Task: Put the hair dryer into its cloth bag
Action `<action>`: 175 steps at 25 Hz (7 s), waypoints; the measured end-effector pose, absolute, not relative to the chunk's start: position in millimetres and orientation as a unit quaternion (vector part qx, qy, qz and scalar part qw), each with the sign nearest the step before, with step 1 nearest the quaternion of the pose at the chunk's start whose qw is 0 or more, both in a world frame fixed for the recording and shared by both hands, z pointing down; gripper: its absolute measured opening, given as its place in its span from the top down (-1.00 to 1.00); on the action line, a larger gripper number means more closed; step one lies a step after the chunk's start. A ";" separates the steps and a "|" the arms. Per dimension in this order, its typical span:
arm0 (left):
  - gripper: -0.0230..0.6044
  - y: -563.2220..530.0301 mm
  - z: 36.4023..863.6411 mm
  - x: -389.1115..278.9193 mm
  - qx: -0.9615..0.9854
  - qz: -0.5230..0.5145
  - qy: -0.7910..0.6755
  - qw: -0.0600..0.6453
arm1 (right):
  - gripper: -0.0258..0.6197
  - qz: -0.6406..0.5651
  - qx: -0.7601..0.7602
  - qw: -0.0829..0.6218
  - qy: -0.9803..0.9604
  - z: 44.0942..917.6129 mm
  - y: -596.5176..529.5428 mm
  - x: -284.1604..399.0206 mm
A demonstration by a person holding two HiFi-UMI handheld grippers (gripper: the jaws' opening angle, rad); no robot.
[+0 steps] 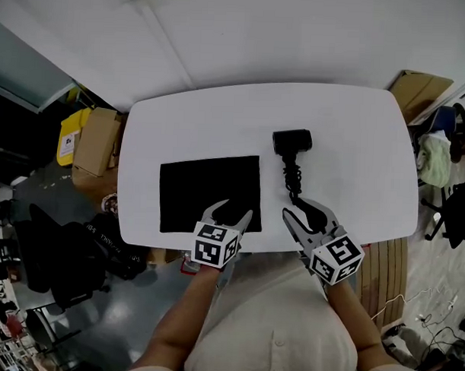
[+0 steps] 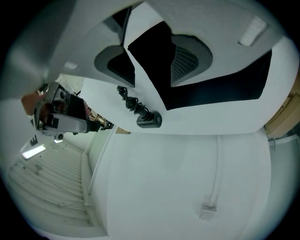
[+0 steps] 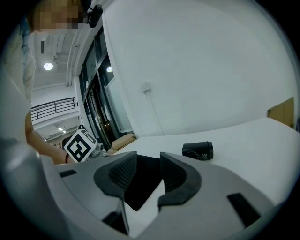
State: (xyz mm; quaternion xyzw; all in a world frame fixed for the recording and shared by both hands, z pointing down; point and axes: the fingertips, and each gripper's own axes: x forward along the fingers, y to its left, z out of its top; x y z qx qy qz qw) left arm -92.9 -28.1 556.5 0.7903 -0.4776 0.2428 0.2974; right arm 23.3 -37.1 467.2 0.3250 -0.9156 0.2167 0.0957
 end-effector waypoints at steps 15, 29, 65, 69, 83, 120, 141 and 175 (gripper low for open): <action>0.29 -49.3 609.2 -60.2 0.758 0.320 -0.469 0.321 | 0.43 0.231 0.339 0.093 -0.907 477.6 -40.1 42.2; 0.43 -55.7 639.2 -55.8 0.699 0.360 -0.505 0.357 | 0.43 0.240 0.342 0.094 -0.903 485.3 -44.6 52.0; 0.83 -53.1 596.2 -79.9 0.728 0.204 -0.513 0.406 | 0.44 0.246 0.318 0.110 -0.909 497.2 -46.7 36.5; 0.83 -50.4 582.3 -82.7 0.739 0.168 -0.502 0.417 | 0.47 0.260 0.297 0.111 -0.912 503.4 -46.7 21.2; 0.83 -42.2 553.4 -100.3 0.757 0.119 -0.498 0.407 | 0.57 0.416 0.210 0.092 -0.880 543.5 -59.3 -51.3; 0.83 -30.5 551.0 -114.1 0.762 0.090 -0.481 0.425 | 0.85 0.602 0.138 0.017 -0.786 555.0 -58.4 -97.0; 0.83 -33.8 527.6 -158.9 0.744 0.057 -0.515 0.423 | 0.86 0.581 0.175 0.059 -0.792 567.2 -63.2 -63.9; 0.83 -42.0 519.6 -175.6 0.730 0.063 -0.534 0.422 | 0.85 0.578 0.204 0.095 -0.784 598.0 -66.6 -36.6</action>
